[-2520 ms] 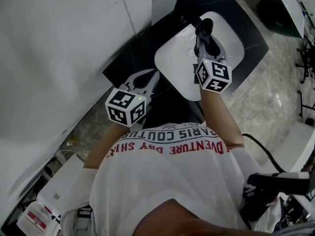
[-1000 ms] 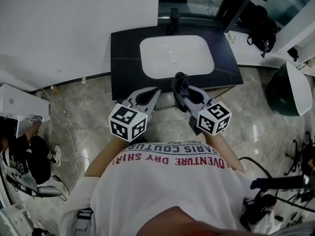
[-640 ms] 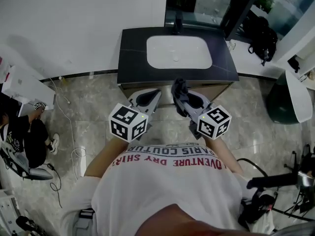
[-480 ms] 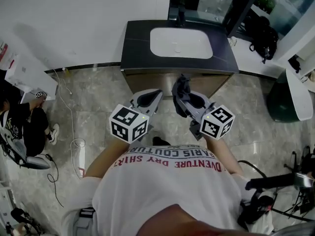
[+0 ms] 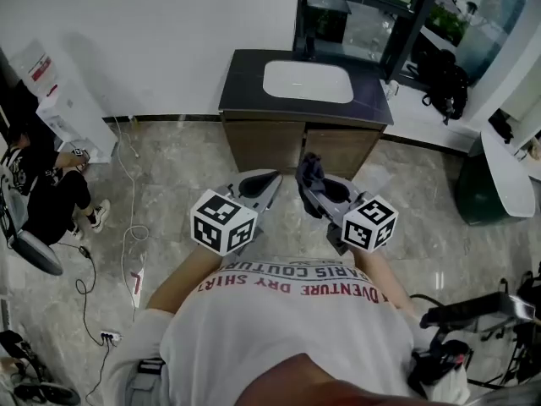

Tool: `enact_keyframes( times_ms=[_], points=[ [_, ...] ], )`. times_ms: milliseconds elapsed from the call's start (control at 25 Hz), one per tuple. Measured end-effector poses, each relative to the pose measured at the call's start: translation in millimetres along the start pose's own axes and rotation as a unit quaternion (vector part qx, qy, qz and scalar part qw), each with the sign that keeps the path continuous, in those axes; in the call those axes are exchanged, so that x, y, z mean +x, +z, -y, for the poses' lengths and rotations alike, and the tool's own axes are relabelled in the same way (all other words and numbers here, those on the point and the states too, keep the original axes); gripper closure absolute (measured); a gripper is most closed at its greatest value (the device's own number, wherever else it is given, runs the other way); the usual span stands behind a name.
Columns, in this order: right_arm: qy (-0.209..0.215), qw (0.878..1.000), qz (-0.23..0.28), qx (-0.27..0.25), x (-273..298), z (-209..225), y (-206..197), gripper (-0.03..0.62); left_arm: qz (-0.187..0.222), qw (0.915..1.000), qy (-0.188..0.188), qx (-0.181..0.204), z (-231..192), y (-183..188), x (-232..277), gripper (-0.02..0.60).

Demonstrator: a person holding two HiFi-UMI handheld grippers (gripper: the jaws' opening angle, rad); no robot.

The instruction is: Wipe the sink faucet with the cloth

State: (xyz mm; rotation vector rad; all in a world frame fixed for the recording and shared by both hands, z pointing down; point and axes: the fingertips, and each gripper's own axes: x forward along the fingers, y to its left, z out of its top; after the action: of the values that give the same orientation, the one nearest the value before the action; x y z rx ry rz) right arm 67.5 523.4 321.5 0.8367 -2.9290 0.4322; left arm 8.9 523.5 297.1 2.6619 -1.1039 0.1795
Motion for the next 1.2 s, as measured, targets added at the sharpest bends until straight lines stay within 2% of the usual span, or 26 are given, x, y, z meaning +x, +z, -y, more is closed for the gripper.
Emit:
enact_keyframes(
  times_ms=[160, 280, 360, 480, 880, 1200],
  points=[
    [0.012, 1.0, 0.016, 0.005, -60, -20, -5, 0.516, 0.037, 0.999, 0.022, -0.009, 57, -8, -15, 0.58],
    [0.004, 1.0, 0.008, 0.004, -98, -32, -20, 0.516, 0.032, 0.9992, 0.015, -0.02, 98, -25, -19, 0.58],
    [0.002, 1.0, 0.009, 0.006, -121, -39, -19, 0.516, 0.037, 0.999, 0.008, -0.024, 122, -22, -20, 0.58],
    [0.01, 1.0, 0.018, 0.006, -147, -50, -11, 0.516, 0.039, 0.9992, 0.007, -0.009, 150, -12, -22, 0.58],
    [0.027, 0.999, 0.035, 0.001, -186, -69, -13, 0.516, 0.036, 0.9993, 0.006, 0.0, 191, -18, -26, 0.58],
    [0.026, 0.999, 0.036, -0.004, -185, -75, -6, 0.516, 0.035, 0.9994, -0.001, -0.001, 193, -10, -29, 0.581]
  ],
)
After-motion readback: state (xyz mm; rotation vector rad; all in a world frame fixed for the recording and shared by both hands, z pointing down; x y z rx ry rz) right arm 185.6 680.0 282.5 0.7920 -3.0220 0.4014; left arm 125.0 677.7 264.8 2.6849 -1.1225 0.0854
